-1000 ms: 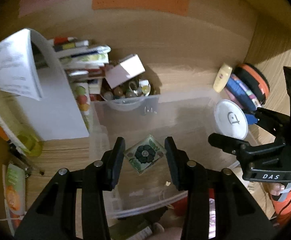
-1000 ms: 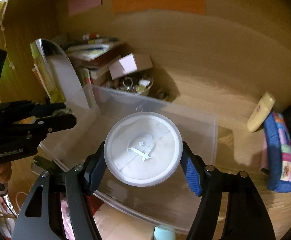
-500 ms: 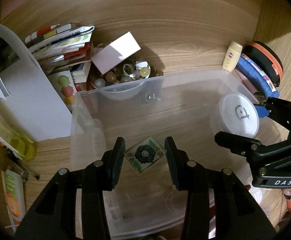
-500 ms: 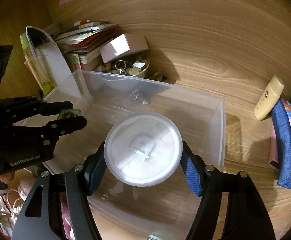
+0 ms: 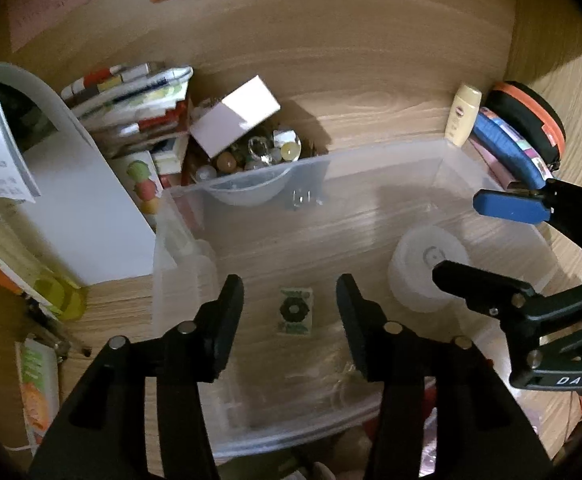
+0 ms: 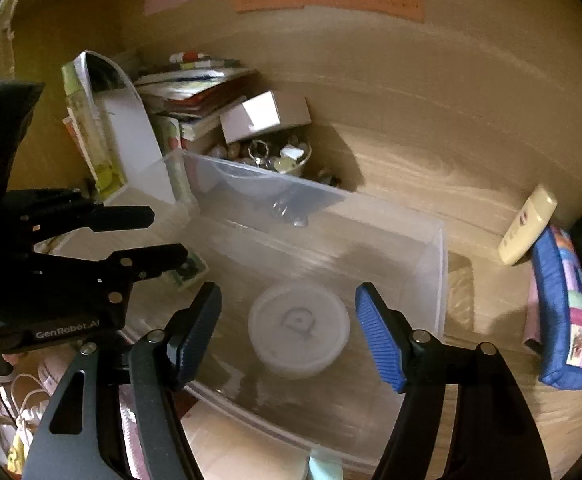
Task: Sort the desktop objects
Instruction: 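Lower the white lid into the clear box and open the right gripper, then move the left gripper to the pink round speaker on the desk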
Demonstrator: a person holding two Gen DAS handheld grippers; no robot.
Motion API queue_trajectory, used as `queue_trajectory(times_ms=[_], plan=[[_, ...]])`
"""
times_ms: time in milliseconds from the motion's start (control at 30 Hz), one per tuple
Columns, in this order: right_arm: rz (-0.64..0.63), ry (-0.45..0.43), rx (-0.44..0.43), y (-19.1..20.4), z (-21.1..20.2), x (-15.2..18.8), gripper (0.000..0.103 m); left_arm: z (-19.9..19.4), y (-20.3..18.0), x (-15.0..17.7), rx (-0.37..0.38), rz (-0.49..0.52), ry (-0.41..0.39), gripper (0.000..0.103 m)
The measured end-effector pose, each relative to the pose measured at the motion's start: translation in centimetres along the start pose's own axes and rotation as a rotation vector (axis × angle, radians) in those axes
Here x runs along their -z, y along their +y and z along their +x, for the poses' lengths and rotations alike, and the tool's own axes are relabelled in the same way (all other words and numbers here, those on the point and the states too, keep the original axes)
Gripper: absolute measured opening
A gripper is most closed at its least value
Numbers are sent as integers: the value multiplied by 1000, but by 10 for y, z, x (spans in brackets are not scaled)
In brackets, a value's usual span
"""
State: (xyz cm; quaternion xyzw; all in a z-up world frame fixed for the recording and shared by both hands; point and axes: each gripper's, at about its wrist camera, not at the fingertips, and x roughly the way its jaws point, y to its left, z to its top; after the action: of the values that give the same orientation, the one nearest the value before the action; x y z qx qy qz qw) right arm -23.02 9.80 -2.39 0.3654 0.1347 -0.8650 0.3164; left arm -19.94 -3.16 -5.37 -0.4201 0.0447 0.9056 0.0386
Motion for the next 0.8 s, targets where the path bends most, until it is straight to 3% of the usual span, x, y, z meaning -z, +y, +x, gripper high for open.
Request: queue_trajectory(times_ms=[67,200,300,433,600,800], plan=[[-10,-16,9,2,-6,-1,70,-6,-2,-1,-1,7,-18,61],[-20,-69,33,4,-27,-3,83,-22,-4,-3,-18,17,-63,70],[-23,-113,55,6,-45,-1,85,-36,-4,-2,-23,17,-97,75],[-33,-158,76,11,-69,7,88,-65,-7,3,-52,24,-184,91],[-54,-239,113,22,-103,24,88,-103,-13,14,-48,30,-275,95],[-56,-272,111,31,-131,44,88,-147,-27,36,-105,74,-385,100]])
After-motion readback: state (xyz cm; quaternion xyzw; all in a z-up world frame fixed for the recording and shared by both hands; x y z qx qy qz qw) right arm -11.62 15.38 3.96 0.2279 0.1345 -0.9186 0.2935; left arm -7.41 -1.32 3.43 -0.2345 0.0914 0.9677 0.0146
